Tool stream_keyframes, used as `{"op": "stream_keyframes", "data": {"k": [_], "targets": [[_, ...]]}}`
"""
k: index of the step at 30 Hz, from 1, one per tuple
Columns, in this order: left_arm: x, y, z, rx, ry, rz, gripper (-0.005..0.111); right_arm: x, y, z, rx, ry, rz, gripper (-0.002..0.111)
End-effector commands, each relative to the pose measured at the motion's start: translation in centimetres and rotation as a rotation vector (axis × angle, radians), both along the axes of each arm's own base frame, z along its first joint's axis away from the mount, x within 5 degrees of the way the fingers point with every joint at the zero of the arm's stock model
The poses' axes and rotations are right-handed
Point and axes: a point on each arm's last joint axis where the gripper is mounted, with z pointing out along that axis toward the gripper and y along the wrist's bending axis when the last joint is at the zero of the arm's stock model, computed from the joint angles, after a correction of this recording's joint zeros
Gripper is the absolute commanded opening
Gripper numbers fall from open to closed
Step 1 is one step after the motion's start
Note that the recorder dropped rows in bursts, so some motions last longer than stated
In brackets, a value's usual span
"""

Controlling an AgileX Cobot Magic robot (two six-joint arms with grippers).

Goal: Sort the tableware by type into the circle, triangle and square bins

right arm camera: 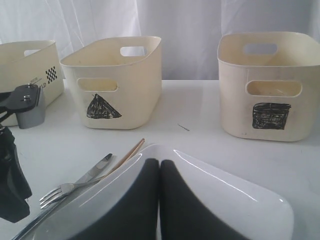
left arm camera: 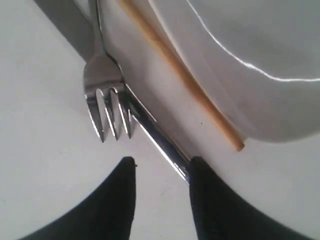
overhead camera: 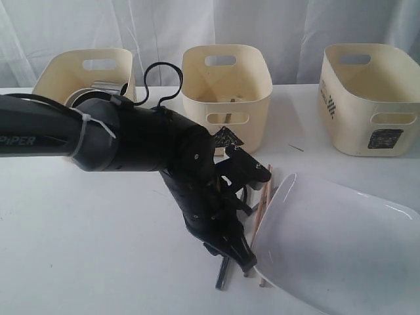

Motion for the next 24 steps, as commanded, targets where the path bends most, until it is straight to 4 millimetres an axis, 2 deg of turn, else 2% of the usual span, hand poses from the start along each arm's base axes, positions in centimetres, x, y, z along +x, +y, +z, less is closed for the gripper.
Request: {"op": "stream_keyframes", "data": {"k": [1, 16, 24], "targets": [[-0.4, 0.0, -0.1, -0.005, 0.035, 0.055, 0.042, 0.0, 0.0, -0.1, -0.004, -0.005, -0.003, 0.000], [-0.1, -0.3, 0.0, -0.056, 0.036, 0.147, 0.042, 0.0, 0.0, -0.1, -0.004, -0.005, -0.003, 0.000], [0.0, -0.5, -1.1, -0.043, 0.057, 0.176, 0.042, 0.0, 0.0, -0.1, -0.004, -0.005, -0.003, 0.000]]}}
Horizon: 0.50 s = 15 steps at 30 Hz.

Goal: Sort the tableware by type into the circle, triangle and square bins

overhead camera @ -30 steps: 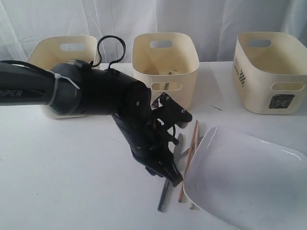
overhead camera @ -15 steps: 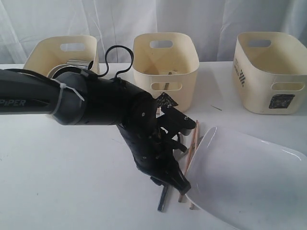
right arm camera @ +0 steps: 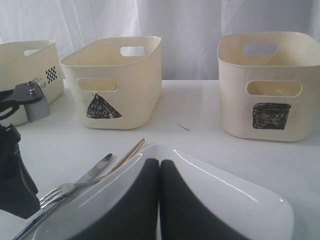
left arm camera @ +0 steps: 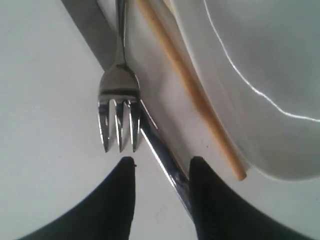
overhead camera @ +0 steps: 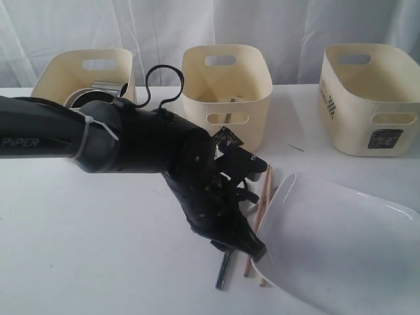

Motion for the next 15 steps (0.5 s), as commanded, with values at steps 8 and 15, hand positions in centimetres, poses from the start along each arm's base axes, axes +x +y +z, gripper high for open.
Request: {"op": "stream_keyframes", "data": {"k": [8, 15], "targets": [[-0.2, -0.2, -1.7, 0.025, 0.050, 0.038, 0.042, 0.0, 0.0, -0.1, -0.004, -0.005, -0.003, 0.000], [-0.2, -0.2, -2.1, 0.032, 0.053, 0.038, 0.042, 0.0, 0.0, -0.1, -0.004, -0.005, -0.003, 0.000]]}}
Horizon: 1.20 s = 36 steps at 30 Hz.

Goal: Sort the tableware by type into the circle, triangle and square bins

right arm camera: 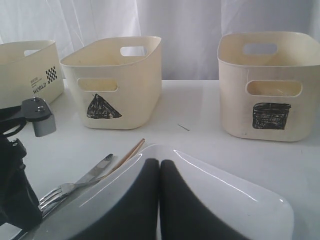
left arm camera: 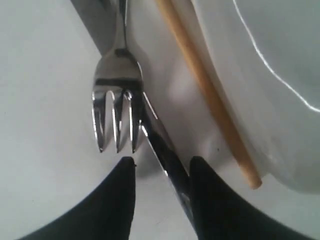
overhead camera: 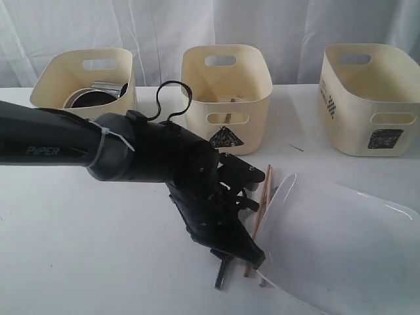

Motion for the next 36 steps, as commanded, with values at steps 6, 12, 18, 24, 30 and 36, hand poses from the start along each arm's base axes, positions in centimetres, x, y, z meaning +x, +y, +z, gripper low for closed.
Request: {"op": "stream_keyframes", "data": {"k": [6, 12, 18, 24, 30, 36], "targets": [[-0.4, 0.0, -1.3, 0.034, 0.052, 0.029, 0.041, 0.0, 0.0, -0.1, -0.004, -0.005, -0.003, 0.000], [-0.5, 0.8, -1.4, 0.120, 0.058, -0.007, 0.000, 0.0, 0.0, -0.1, -0.004, -0.005, -0.003, 0.000], [-0.5, 1.1, -1.5, 0.157, 0.060, -0.022, 0.000, 0.0, 0.0, -0.1, -0.004, -0.005, -0.003, 0.000], [-0.5, 1.1, -1.5, 0.157, 0.051, -0.026, 0.000, 0.0, 0.0, -0.1, -0.004, -0.005, -0.003, 0.000], [-0.1, 1.5, -1.4, 0.203, 0.011, -0.015, 0.000, 0.0, 0.0, -0.1, -0.004, -0.005, -0.003, 0.000], [2.0, 3.5, 0.3, 0.185, -0.021, 0.091, 0.000, 0.0, 0.0, -0.1, -0.004, -0.005, -0.003, 0.000]]}}
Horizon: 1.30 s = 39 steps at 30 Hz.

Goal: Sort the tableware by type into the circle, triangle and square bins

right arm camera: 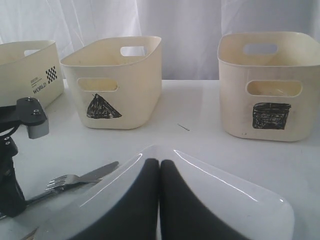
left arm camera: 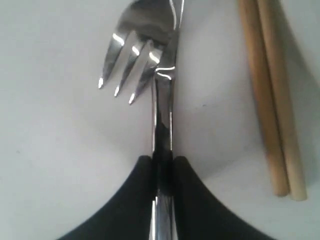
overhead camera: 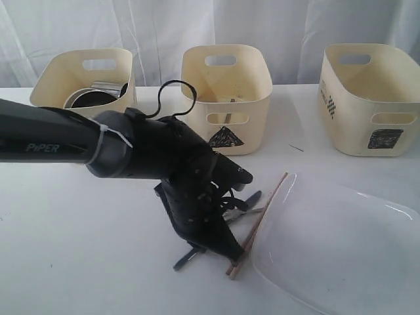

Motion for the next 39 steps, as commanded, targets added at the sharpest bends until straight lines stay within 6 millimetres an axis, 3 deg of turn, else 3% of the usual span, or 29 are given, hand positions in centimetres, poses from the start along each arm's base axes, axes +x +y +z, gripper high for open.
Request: {"op": "stream_keyframes", "data": {"k": [1, 10, 15, 22, 32, 39], "targets": [[1.6, 2.4, 1.1, 0.027, -0.002, 0.084, 0.000, 0.0, 0.0, -0.1, -0.004, -0.005, -0.003, 0.000], [4.3, 5.9, 3.8, -0.018, -0.045, 0.198, 0.000, 0.0, 0.0, -0.1, -0.004, -0.005, -0.003, 0.000], [4.1, 6.1, 4.9, -0.039, -0.066, 0.191, 0.000, 0.0, 0.0, -0.1, -0.004, -0.005, -0.003, 0.000], [3.7, 5.9, 5.0, -0.045, -0.034, 0.152, 0.001, 0.0, 0.0, -0.1, -0.004, -0.005, -0.003, 0.000], [3.4, 5.4, 4.6, -0.071, -0.009, 0.040, 0.045, 0.0, 0.0, -0.1, -0.004, -0.005, -0.003, 0.000], [3.5, 4.6, 4.5, -0.170, -0.019, 0.034, 0.048, 0.0, 0.0, -0.1, -0.004, -0.005, -0.003, 0.000]]}}
